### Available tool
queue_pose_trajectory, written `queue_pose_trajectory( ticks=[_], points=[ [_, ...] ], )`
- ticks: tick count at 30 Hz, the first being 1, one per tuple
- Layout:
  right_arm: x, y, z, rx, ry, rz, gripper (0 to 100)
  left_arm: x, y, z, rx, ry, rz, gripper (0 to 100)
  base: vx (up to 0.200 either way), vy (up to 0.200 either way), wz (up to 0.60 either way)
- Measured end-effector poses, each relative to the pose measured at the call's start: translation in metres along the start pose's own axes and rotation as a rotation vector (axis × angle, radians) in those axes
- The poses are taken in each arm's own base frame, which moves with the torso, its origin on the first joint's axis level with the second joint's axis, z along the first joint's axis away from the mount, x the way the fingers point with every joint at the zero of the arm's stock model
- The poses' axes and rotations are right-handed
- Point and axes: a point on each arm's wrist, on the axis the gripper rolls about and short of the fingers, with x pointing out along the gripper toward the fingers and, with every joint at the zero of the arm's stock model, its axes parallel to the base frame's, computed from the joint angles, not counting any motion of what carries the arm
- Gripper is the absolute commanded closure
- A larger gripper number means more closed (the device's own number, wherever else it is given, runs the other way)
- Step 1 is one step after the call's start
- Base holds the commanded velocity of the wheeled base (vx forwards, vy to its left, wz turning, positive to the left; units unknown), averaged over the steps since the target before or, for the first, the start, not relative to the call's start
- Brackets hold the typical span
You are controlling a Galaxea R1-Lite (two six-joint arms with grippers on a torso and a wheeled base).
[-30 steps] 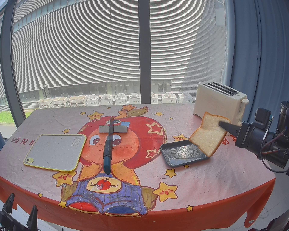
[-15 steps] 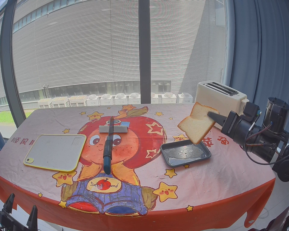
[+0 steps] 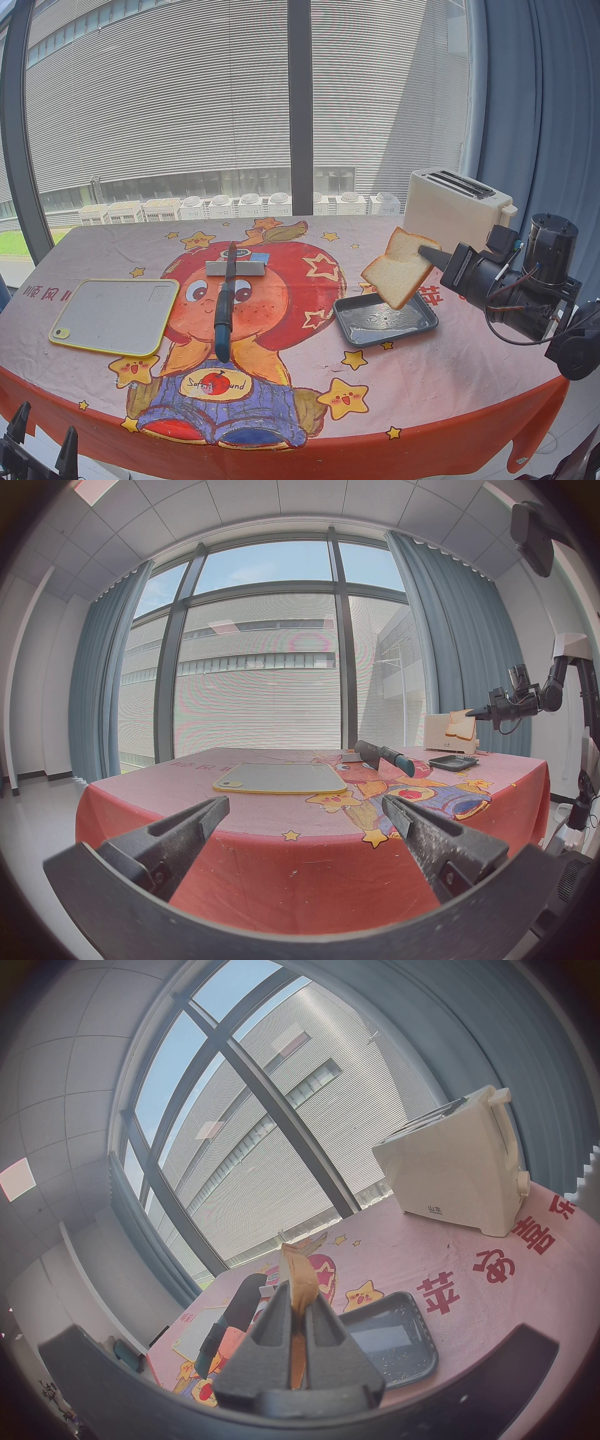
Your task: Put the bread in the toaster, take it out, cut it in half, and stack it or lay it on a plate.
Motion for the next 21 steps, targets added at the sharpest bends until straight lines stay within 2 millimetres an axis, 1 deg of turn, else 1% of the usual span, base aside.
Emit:
queue_pose_trajectory(
  ticks=[9,21],
  points=[
    [0.009,-0.005,-0.007,0.006,0.006,-0.043,100,0.0,0.0,0.0,0.0,0.0,-0.001,0,0.0,0.0,0.0],
    [0.015,-0.007,-0.012,0.013,0.024,-0.05,100,0.0,0.0,0.0,0.0,0.0,0.0,0,0.0,0.0,0.0]
  ],
)
